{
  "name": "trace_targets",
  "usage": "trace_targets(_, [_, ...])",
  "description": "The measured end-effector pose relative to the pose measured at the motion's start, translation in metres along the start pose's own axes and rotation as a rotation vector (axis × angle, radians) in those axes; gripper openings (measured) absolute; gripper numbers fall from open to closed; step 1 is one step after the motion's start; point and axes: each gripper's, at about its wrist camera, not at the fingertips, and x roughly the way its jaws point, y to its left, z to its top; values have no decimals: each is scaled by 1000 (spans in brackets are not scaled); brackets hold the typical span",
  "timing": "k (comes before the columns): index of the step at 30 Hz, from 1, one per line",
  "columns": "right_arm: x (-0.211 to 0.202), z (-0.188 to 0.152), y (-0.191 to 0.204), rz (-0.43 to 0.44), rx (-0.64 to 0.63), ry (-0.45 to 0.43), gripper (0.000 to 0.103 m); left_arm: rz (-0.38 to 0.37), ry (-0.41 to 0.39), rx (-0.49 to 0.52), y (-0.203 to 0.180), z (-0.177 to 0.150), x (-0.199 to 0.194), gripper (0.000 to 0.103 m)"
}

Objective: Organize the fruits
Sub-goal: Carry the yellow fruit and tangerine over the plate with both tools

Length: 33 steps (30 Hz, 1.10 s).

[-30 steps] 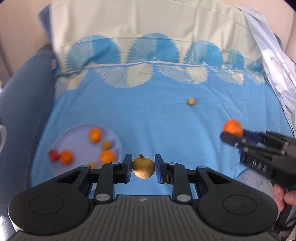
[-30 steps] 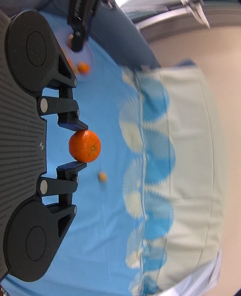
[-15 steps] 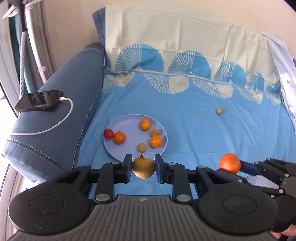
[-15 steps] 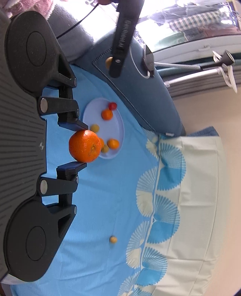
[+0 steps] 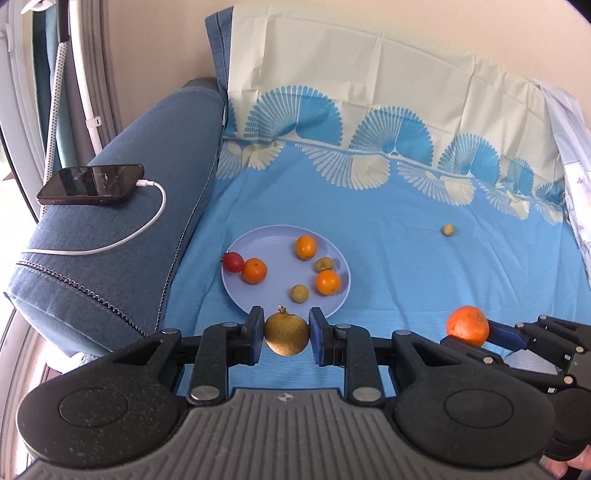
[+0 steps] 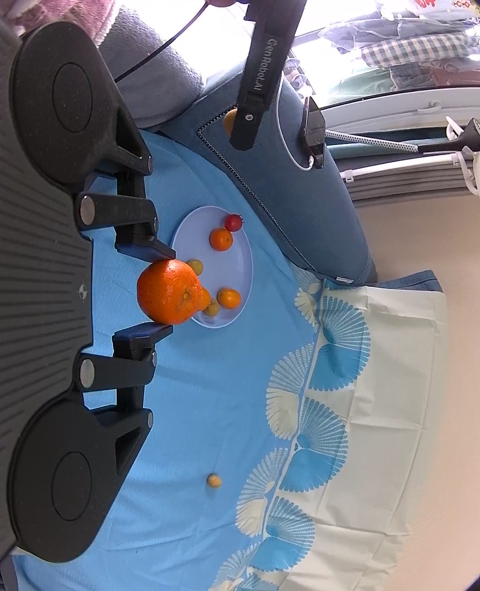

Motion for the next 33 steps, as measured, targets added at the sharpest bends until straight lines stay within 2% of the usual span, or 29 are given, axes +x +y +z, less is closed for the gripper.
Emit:
trace_targets(22, [130,44,-15,43,10,95,37,49,136,-8,24,59,144,28])
trace_targets(29, [168,50,-18,52,-17,109,37,54,171,-1,26,66,182,28])
trace_targets(33, [186,52,-12,47,-89,95,37,63,179,2,27,70,200,28])
